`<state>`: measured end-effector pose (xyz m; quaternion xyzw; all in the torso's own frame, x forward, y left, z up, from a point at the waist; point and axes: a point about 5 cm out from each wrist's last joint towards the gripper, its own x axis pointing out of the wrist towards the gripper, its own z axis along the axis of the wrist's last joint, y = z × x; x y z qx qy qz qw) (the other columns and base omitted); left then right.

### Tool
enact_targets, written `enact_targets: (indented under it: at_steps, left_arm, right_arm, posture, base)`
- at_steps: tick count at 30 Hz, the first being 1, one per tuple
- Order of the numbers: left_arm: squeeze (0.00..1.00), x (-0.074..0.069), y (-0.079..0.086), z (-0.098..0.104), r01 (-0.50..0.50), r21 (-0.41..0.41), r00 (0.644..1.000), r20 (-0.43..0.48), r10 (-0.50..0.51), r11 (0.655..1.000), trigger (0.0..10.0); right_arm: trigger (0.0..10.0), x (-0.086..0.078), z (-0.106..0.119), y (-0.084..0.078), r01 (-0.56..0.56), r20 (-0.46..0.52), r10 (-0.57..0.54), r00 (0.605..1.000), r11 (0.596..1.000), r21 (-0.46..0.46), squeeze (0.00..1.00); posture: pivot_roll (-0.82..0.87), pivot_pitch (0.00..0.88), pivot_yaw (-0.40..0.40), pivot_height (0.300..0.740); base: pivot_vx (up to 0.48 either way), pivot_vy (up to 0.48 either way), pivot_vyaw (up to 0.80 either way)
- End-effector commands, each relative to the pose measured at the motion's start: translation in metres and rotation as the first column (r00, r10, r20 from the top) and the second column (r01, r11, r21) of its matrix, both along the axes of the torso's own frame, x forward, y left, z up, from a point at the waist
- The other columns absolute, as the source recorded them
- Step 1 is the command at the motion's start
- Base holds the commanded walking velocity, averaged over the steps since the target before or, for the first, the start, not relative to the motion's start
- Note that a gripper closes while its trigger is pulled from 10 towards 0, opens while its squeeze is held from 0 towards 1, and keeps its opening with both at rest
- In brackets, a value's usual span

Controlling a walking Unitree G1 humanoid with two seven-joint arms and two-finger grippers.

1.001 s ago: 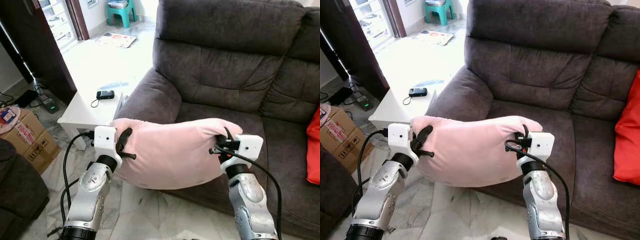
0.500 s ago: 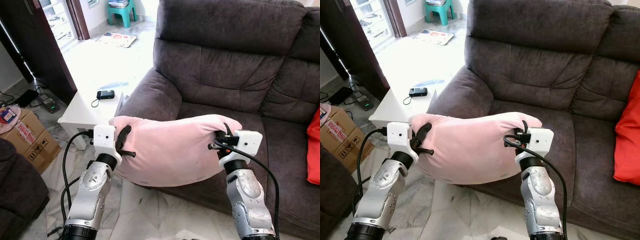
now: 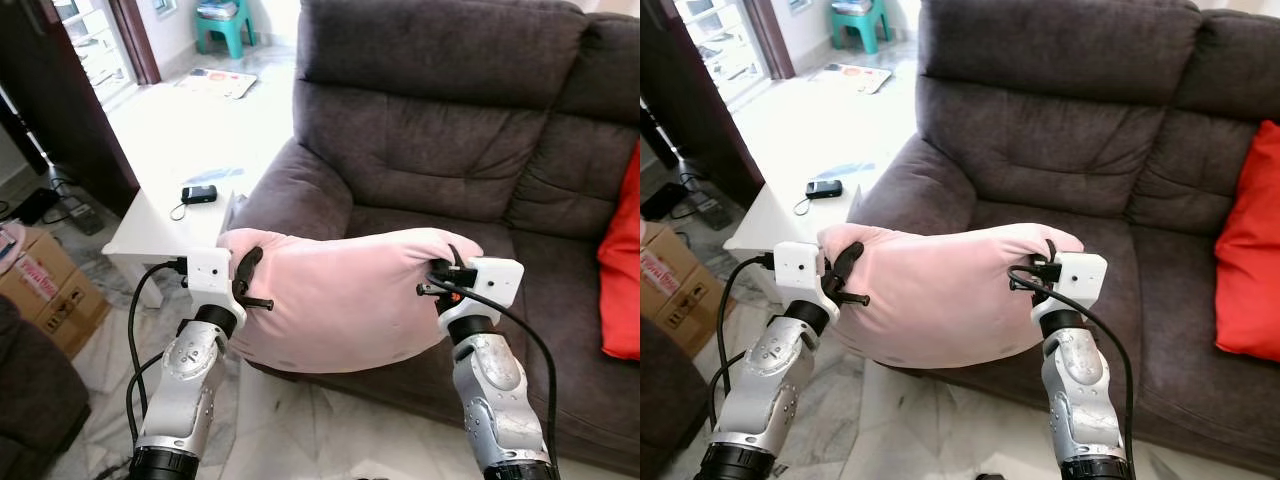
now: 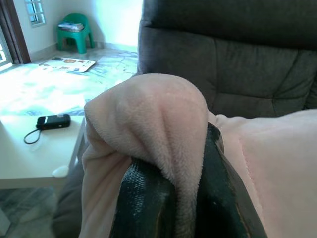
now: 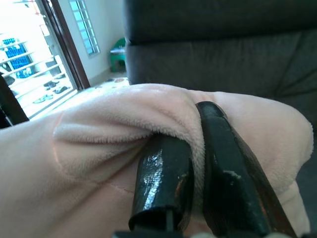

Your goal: Move the pillow to the sofa from floor

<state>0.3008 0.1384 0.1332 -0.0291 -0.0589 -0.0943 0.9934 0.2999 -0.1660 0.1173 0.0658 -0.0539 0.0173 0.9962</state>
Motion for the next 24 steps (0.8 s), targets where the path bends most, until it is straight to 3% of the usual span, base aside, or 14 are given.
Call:
enact_targets:
  at_steps: [1, 6, 13, 24]
  left_arm:
    - [0.00, 0.0002, 0.0199, 0.0040, -0.084, 0.017, 0.996, 0.027, 0.083, 0.996, 10.0]
    - [0.00, 0.0002, 0.0196, 0.0033, -0.084, 0.014, 0.996, 0.026, 0.083, 0.996, 10.0]
    - [0.00, -0.0001, 0.0180, 0.0042, -0.069, 0.012, 0.997, 0.037, 0.068, 0.998, 10.0]
    - [0.00, 0.0003, 0.0168, 0.0014, -0.062, 0.031, 0.998, 0.021, 0.061, 0.998, 10.0]
  right_arm:
    - [10.0, 0.0033, 0.0158, -0.0098, 0.062, 0.081, -0.064, 0.995, 0.998, 0.022, 0.00]
    - [10.0, 0.0042, 0.0146, -0.0099, 0.061, 0.072, -0.063, 0.995, 0.998, 0.023, 0.00]
    - [10.0, 0.0060, 0.0148, -0.0089, 0.056, 0.070, -0.057, 0.996, 0.998, 0.014, 0.00]
    - [10.0, 0.0075, 0.0162, -0.0112, 0.074, 0.078, -0.075, 0.994, 0.997, 0.016, 0.00]
  posture:
    - [-0.02, 0.067, -0.006, 0.740]
    - [-0.01, 0.063, -0.006, 0.740]
    - [-0.02, 0.060, -0.006, 0.740]
    - [-0.01, 0.062, -0.006, 0.740]
  base:
    - [0.000, 0.480, 0.00]
    - [0.000, 0.453, 0.00]
    - [0.000, 0.000, -0.75]
    - [0.000, 0.000, 0.00]
